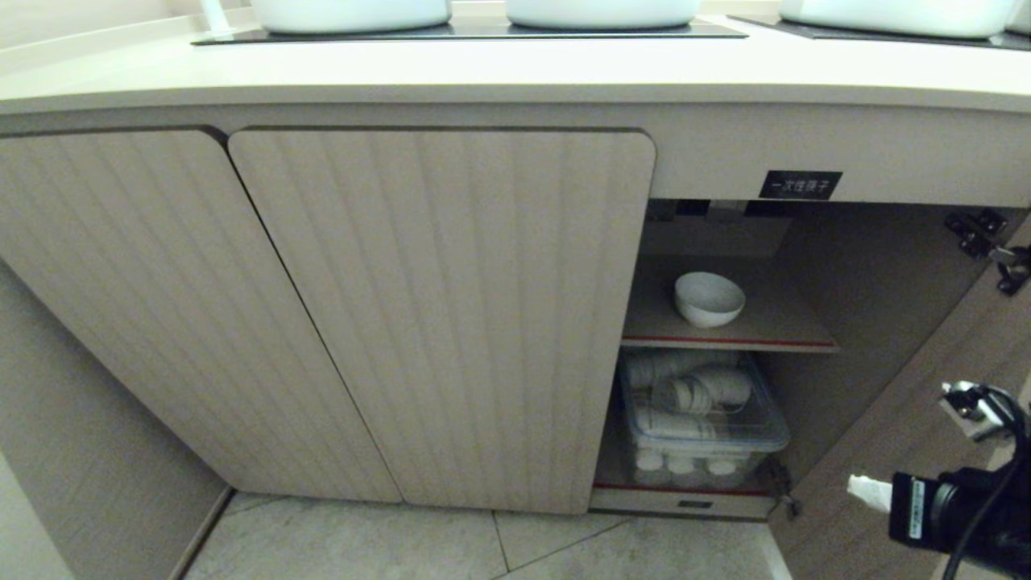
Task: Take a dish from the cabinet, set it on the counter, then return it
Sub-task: Take the bowl from the cabinet
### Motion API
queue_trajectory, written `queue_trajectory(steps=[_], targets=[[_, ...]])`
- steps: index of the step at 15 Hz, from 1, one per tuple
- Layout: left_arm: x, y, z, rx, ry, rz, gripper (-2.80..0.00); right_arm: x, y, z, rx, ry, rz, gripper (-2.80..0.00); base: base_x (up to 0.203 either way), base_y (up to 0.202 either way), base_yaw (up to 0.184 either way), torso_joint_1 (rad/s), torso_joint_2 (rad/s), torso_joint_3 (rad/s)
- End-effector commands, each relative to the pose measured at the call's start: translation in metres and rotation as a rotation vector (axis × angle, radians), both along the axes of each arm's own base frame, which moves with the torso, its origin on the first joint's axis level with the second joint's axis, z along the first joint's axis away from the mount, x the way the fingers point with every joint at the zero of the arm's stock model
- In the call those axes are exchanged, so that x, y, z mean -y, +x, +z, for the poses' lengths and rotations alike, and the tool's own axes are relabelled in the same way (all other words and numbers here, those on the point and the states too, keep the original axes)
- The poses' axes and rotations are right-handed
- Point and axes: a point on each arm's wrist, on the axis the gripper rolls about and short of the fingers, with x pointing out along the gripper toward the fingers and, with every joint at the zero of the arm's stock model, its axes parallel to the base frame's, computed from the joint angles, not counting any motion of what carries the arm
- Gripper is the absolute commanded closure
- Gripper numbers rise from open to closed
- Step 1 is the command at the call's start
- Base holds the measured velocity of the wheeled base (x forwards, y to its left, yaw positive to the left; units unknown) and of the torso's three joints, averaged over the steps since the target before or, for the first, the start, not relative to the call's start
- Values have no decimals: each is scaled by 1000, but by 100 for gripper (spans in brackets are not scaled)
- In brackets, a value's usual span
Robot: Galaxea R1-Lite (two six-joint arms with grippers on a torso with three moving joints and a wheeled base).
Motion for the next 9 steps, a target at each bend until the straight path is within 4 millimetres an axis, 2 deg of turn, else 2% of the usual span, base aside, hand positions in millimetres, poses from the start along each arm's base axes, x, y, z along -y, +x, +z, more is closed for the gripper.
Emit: queue_trajectory(steps=[1, 4, 9], targets=[[0, 0, 0, 1, 0, 0, 0, -1, 10, -4, -6, 1, -2, 0, 0, 0, 0, 0, 0, 0], [0, 0, 0, 1, 0, 0, 0, 2, 36, -1, 79, 0, -34, 0, 0, 0, 0, 0, 0, 0], [0, 0, 0, 1, 0, 0, 0, 1, 52, 1, 193, 8, -41, 0, 0, 0, 0, 0, 0, 0]])
